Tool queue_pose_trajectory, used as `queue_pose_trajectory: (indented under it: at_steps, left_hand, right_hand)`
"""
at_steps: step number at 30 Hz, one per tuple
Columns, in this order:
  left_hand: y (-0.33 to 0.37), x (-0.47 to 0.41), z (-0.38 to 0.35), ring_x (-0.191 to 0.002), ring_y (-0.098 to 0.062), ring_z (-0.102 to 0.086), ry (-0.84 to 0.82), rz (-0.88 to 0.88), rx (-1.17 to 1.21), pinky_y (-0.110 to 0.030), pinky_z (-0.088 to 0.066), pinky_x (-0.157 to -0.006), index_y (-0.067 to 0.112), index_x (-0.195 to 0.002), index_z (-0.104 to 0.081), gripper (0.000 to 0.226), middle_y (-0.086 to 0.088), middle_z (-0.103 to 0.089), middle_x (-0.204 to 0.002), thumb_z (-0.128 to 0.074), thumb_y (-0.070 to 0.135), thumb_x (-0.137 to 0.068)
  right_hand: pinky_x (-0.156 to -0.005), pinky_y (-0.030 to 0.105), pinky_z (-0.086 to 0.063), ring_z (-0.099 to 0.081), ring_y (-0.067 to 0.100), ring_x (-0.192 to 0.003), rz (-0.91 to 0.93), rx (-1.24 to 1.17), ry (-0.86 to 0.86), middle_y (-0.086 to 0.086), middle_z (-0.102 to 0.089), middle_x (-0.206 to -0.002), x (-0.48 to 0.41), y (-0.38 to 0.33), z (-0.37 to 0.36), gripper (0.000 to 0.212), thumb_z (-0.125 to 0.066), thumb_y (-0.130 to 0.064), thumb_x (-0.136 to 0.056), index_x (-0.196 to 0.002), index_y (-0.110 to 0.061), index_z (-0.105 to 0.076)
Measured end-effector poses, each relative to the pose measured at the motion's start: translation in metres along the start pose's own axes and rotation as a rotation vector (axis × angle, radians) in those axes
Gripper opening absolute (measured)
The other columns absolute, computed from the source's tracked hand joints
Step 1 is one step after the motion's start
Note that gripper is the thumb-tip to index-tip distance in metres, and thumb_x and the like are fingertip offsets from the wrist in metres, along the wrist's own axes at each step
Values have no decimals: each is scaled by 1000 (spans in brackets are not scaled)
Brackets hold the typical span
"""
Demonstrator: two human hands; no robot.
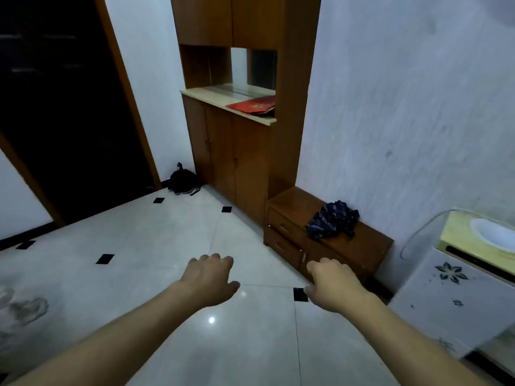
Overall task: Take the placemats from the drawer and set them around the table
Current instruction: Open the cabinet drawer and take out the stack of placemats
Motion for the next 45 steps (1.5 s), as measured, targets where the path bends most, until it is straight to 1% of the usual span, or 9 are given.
queue_pose_trajectory:
  at_steps: [4,10,19,23,28,33,37,41,45]
  left_hand:
    - [-29,-94,14,-108,-28,-55,8,-59,-44,-42,-43,-93,19,-126,-50,52,-7,-59,-117,-50,54,-87]
    - [-33,-218,41,-105,-29,-56,13,-177,-84,-41,-43,-90,17,-123,-51,51,-8,-60,-115,-50,53,-88]
    - [19,-400,60,-109,-28,-55,5,-326,-63,-42,-44,-92,19,-128,-49,50,-8,-60,-119,-51,50,-90]
    - [43,-488,59,-110,-26,-55,7,-338,-52,-39,-44,-92,18,-129,-48,49,-7,-61,-121,-50,49,-91]
    - [61,-579,42,-111,-25,-53,-49,-345,-54,-38,-44,-91,18,-132,-46,50,-7,-58,-124,-48,48,-92]
    - [69,-653,26,-112,-26,-53,-93,-380,-62,-38,-44,-92,16,-131,-47,49,-8,-58,-125,-49,45,-92]
    - [68,-708,2,-114,-26,-53,-137,-436,-71,-38,-44,-92,16,-133,-46,50,-8,-58,-127,-48,44,-92]
    - [61,-757,-31,-115,-27,-52,-183,-558,-125,-40,-44,-95,16,-134,-45,49,-9,-57,-128,-47,43,-93]
    - [49,-803,-71,-116,-27,-51,-206,-715,-123,-40,-43,-97,16,-130,-47,44,-8,-57,-127,-47,39,-93]
  right_hand:
    - [-84,38,-46,-55,29,-104,-50,-37,-3,8,-59,-112,-89,-2,10,35,-57,-40,-86,-112,-17,-56]
    - [-84,39,-45,-55,29,-103,-136,-113,11,8,-59,-107,-184,20,31,31,-57,-41,-86,-105,-17,-56]
    - [-79,37,-42,-55,29,-103,-234,-202,17,7,-58,-107,-328,112,22,29,-58,-45,-85,-96,-20,-52]
    - [-83,38,-43,-53,29,-107,-246,-248,21,8,-59,-111,-416,161,7,32,-58,-44,-86,-103,-17,-56]
    - [-92,43,-44,-51,34,-111,-250,-315,-72,14,-57,-119,-502,199,-25,40,-56,-39,-88,-119,-14,-55]
    - [-88,39,-45,-52,33,-108,-277,-385,-75,13,-59,-115,-554,224,-40,37,-55,-37,-88,-116,-13,-56]
    - [-88,39,-47,-51,32,-108,-366,-444,-96,13,-59,-114,-591,239,-60,38,-55,-37,-89,-118,-12,-56]
    - [-79,38,-47,-52,32,-104,-474,-508,-68,13,-58,-109,-623,236,-83,30,-54,-33,-90,-110,-10,-56]
    - [-70,33,-41,-54,31,-100,-620,-560,9,13,-59,-102,-654,220,-112,23,-54,-29,-90,-100,-9,-56]
Point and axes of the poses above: each hand's wrist, its own x-axis away from the middle knuckle, its own z-axis out of the back of the hand, y = z × x, the point moved 10 cm from there along -x, towards the middle knuckle
